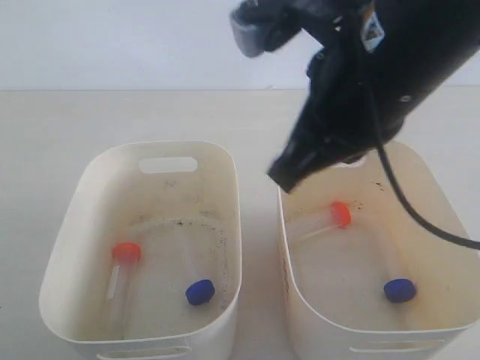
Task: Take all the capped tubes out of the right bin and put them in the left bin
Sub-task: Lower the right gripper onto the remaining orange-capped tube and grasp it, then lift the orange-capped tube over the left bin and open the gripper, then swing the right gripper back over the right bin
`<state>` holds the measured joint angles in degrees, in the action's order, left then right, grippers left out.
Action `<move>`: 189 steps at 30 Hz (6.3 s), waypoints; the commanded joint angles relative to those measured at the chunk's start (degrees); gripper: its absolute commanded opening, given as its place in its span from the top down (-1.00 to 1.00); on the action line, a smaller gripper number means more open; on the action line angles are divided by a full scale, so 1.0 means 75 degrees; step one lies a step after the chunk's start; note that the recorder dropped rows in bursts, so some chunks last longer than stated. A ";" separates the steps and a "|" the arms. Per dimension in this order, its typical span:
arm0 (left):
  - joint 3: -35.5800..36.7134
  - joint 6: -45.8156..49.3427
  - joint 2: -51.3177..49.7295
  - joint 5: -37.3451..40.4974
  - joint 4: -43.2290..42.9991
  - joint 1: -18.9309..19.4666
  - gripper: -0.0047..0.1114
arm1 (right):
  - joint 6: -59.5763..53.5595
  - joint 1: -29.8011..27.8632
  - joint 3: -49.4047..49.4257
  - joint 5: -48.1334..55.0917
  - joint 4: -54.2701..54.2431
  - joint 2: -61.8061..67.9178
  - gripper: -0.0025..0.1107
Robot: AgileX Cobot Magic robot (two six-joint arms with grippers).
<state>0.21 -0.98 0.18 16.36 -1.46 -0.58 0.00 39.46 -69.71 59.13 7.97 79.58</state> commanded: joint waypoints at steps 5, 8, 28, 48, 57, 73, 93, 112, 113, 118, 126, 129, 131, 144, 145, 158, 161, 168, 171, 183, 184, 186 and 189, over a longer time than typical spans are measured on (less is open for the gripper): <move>-0.0028 -0.0066 -0.0024 -0.0067 0.0048 0.0002 0.84 | -0.5104 -0.1005 0.0428 0.0935 -0.0757 -0.0055 0.96; -0.0028 -0.0066 -0.0024 -0.0067 0.0048 0.0002 0.84 | -0.5908 -0.1071 0.0854 0.0282 -0.0200 -0.0039 0.96; -0.0028 -0.0066 -0.0024 -0.0067 0.0048 0.0002 0.84 | -0.9414 -0.2010 0.2271 -0.3047 -0.0774 0.1382 0.96; -0.0028 -0.0066 -0.0024 -0.0046 0.0048 0.0002 0.84 | -1.0704 -0.2209 0.2510 -0.3725 -0.1197 0.1783 0.22; -0.0028 -0.0066 -0.0024 -0.0067 0.0048 0.0002 0.84 | -1.1351 -0.2209 0.3369 -0.5821 -0.1197 0.1894 0.22; -0.0028 -0.0066 -0.0024 -0.0067 0.0048 0.0002 0.84 | -1.1460 -0.2209 0.3369 -0.6340 -0.1197 0.2817 0.22; -0.0028 -0.0066 -0.0024 -0.0067 0.0048 0.0002 0.84 | -1.1413 -0.2124 0.3369 -0.6710 -0.1197 0.2756 0.96; -0.0028 -0.0066 -0.0024 -0.0067 0.0048 0.0002 0.84 | -0.9055 -0.2124 0.3349 -0.4570 -0.2038 -0.1563 0.96; -0.0028 -0.0066 -0.0024 -0.0067 0.0048 0.0002 0.84 | -0.8905 -0.2124 0.3337 -0.4584 -0.2532 -0.1739 0.96; -0.0028 -0.0066 -0.0024 -0.0067 0.0048 0.0002 0.84 | -0.8846 -0.1880 0.3337 -0.4705 -0.6443 -0.2386 0.96; -0.0028 -0.0066 -0.0024 -0.0067 0.0048 0.0002 0.84 | -0.8778 -0.0789 0.3337 -0.5034 -1.2235 -0.2197 0.96; -0.0028 -0.0066 -0.0024 -0.0067 0.0048 0.0002 0.84 | -0.8778 -0.0329 0.3337 -0.5313 -1.3432 -0.1846 0.96; -0.0028 -0.0066 -0.0024 -0.0067 0.0048 0.0002 0.84 | -0.8778 -0.0132 0.3337 -0.5348 -1.3851 -0.1538 0.96; -0.0028 -0.0066 -0.0024 -0.0067 0.0048 0.0002 0.84 | -0.8100 0.0865 0.2787 -0.6668 -1.4116 0.0525 0.52; -0.0028 -0.0066 -0.0024 -0.0067 0.0048 0.0002 0.84 | -0.7959 0.0865 0.2711 -0.6645 -1.4136 0.0652 0.43; -0.0028 -0.0066 -0.0024 -0.0067 0.0048 0.0002 0.84 | -0.8188 0.0865 0.1985 -0.6054 -1.4153 0.1790 0.22; -0.0028 -0.0066 -0.0024 -0.0067 0.0048 0.0002 0.84 | -0.8138 0.0865 0.1904 -0.6198 -1.4154 0.1790 -0.14; -0.0028 -0.0066 -0.0024 -0.0067 0.0048 0.0002 0.84 | -0.8048 0.0865 0.1904 -0.6310 -1.4154 0.1828 -0.23; -0.0028 -0.0066 -0.0024 -0.0067 0.0048 0.0002 0.84 | -0.8048 0.0865 0.1904 -0.6310 -1.4154 0.1828 -0.23; -0.0028 -0.0066 -0.0024 -0.0067 0.0048 0.0002 0.84 | -0.8064 0.0846 0.1814 -0.6422 -1.3440 0.0690 -0.23; -0.0028 -0.0066 -0.0024 -0.0067 0.0048 0.0002 0.84 | -0.8047 0.0846 0.1775 -0.6525 -1.3143 0.0491 -0.23; -0.0028 -0.0066 -0.0024 -0.0067 0.0048 0.0002 0.84 | -0.8016 0.0846 0.1695 -0.6687 -1.2833 0.0143 -0.23; -0.0028 -0.0066 -0.0024 -0.0067 0.0048 0.0002 0.84 | -0.8140 0.0846 0.1524 -0.6889 -1.2077 -0.0367 -0.22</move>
<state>0.21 -0.98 0.18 16.36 -1.46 -0.58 -59.76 45.73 -56.98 8.73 -88.30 80.32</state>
